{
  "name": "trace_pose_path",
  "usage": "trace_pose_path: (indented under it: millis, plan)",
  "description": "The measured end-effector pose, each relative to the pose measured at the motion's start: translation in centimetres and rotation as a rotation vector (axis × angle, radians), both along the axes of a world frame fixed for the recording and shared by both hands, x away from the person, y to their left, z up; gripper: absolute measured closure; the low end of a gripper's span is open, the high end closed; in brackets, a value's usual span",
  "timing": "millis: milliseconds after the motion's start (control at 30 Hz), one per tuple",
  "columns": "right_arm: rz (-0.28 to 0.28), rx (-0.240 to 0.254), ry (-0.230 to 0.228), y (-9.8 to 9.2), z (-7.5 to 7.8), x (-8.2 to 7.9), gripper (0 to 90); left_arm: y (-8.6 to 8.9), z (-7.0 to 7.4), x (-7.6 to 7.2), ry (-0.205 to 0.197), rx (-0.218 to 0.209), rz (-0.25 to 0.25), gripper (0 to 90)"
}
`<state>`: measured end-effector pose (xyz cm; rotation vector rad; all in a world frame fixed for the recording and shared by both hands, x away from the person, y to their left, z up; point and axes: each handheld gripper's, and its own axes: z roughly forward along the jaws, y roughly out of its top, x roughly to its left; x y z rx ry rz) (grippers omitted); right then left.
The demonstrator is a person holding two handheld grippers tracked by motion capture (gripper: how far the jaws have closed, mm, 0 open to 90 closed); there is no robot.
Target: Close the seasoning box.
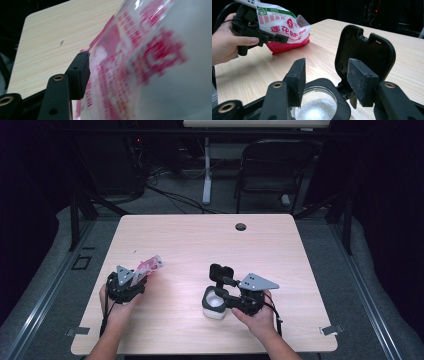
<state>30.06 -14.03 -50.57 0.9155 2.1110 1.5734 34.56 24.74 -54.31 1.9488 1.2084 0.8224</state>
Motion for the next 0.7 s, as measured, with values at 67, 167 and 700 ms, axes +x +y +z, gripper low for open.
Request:
trace_pose_path:
  millis: [67, 167, 700]
  plan:
    - [0.000, -0.001, 0.000, 0.0, 0.0, 0.0, 49.5, -0.5, 0.5, -0.2, -0.007, -0.019, -0.023, 45.6]
    - [-0.008, -0.009, 0.016, -0.2, 0.1, 0.1, 51.9, -1.5, 1.4, -0.7, -0.020, -0.024, -0.071, 45.7]
    - [-0.172, 0.060, -0.001, -3.8, 0.8, 0.6, 57.3, -6.0, 1.2, -1.6, 0.047, -0.011, -0.239, 44.6]
